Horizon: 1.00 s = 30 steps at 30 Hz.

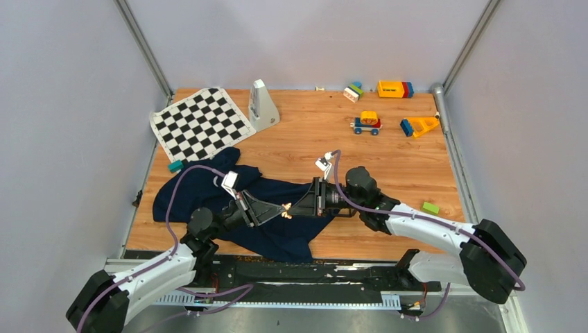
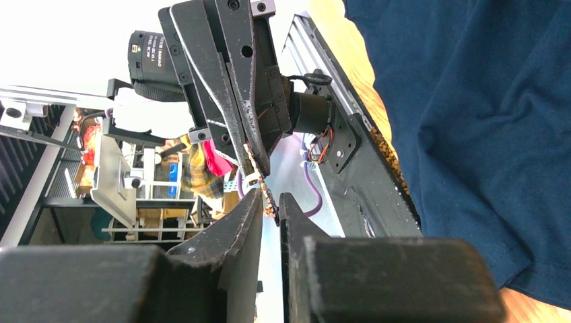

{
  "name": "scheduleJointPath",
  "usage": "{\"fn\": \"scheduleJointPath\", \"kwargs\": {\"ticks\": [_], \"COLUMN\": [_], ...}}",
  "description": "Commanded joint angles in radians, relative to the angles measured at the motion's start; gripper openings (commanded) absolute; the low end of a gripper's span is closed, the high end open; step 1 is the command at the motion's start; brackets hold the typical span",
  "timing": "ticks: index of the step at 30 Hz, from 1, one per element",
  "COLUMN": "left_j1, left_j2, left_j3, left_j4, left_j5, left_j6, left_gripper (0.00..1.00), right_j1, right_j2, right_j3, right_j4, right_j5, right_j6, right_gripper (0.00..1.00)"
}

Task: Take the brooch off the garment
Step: Close the brooch.

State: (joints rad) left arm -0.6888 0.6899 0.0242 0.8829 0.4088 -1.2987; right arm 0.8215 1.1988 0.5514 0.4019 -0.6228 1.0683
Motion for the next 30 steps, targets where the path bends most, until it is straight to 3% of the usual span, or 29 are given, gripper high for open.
{"fn": "scheduleJointPath", "kwargs": {"ticks": [1,13,25,30], "left_j1": [-0.002,-0.002,-0.002,-0.002], "left_j2": [-0.032,-0.027,-0.023,-0.019], "left_j3": [-0.007,-0.007,-0.004,-0.004], "left_j4": [0.082,0.055,0.039,0.038], "left_j5": [0.005,-0.002,-0.012,-0.017], "left_j6": [0.004,0.002,-0.034,-0.074], "left_gripper": [0.00,0.00,0.00,0.00], "right_j1": [-0.029,-0.030,-0.031,-0.031], "right_j2": [-0.034,-0.051,-0.125,-0.162], "right_j3": [-0.025,-0.030,-0.039,-0.080], "right_j4": [-0.070,-0.036,-0.093,0.024], "right_j5": [0.087,0.046,0.082,0.024], "right_j6": [-0.030,-0.057,-0.084,-0.127], "right_gripper": [0.16,0.31,0.33,0.37]}}
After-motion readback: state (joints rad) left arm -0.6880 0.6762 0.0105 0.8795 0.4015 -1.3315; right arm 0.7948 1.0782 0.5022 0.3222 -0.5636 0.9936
